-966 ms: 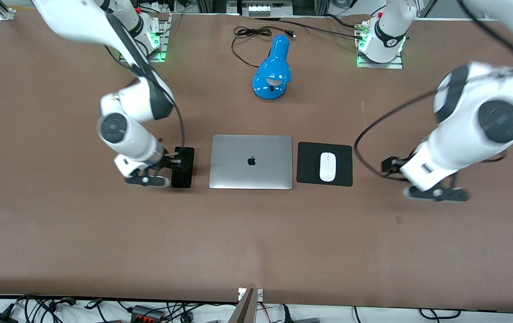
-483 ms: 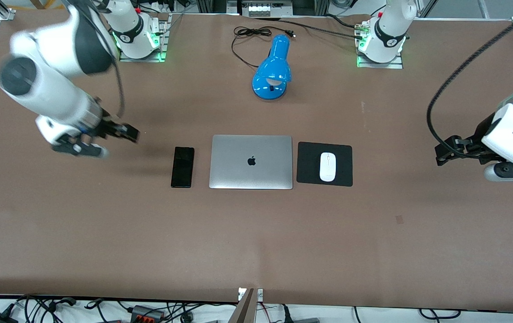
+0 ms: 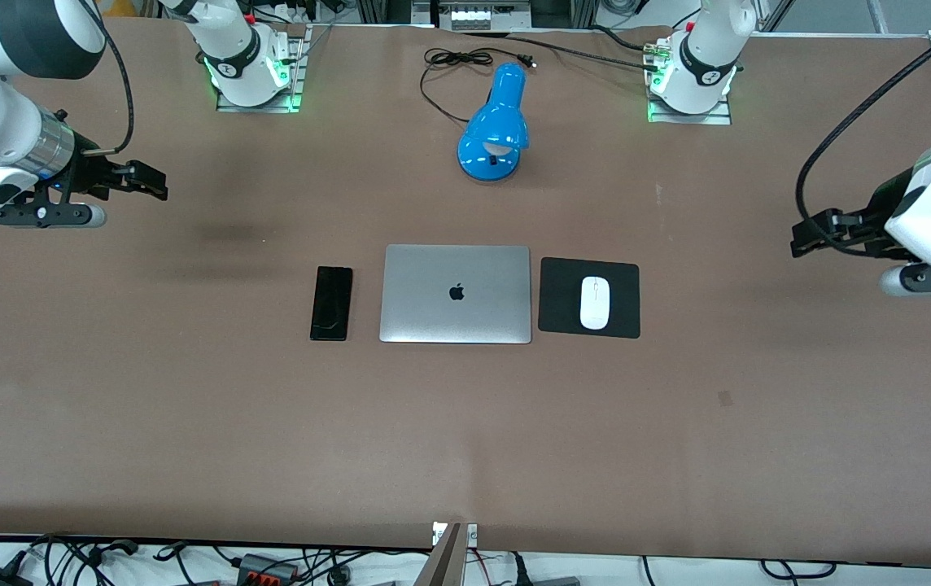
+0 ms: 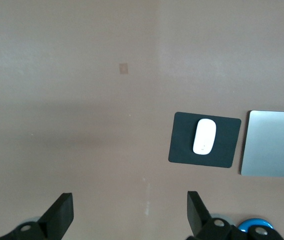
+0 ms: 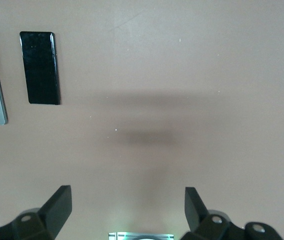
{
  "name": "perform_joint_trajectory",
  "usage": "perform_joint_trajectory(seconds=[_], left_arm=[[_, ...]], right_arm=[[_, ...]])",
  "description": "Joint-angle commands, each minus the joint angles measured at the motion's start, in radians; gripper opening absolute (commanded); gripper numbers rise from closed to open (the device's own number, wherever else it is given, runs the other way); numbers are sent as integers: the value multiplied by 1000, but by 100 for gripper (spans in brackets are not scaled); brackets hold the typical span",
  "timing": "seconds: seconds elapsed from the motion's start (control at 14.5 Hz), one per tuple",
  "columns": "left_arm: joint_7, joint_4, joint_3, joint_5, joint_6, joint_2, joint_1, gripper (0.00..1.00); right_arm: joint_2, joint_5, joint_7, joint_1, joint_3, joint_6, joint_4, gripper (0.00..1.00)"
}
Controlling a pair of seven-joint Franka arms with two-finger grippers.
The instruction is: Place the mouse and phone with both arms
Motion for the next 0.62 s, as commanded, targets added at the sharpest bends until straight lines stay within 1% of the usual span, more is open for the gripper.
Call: perform_joint_trajectory(seconds=[0.0, 0.07, 0.21, 0.28, 0.41, 0.48, 0.55], left_arm=[[27, -321, 103, -47, 192, -223, -45, 100], [51, -389, 118, -47, 232, -276, -65, 100], [76, -437, 121, -39, 262, -303, -78, 100], [78, -449, 122, -39, 260, -311, -79, 100], [81, -445, 129, -39, 242, -303, -70, 100], [79, -439, 129, -39, 222, -301, -70, 100], [78, -433, 122, -39, 211, -297, -70, 100]], right_arm=[[-52, 12, -15, -16, -6, 12, -67, 100], [-68, 13, -15, -23, -16, 32, -95, 100], [-66, 12, -15, -20, -21, 40, -91, 100], [-63, 12, -15, -28, -29, 37, -88, 100], [-59, 12, -15, -40, -67, -14, -56, 100], [-59, 12, -16, -40, -87, -49, -24, 100], [-57, 12, -13, -39, -93, -66, 18, 100]])
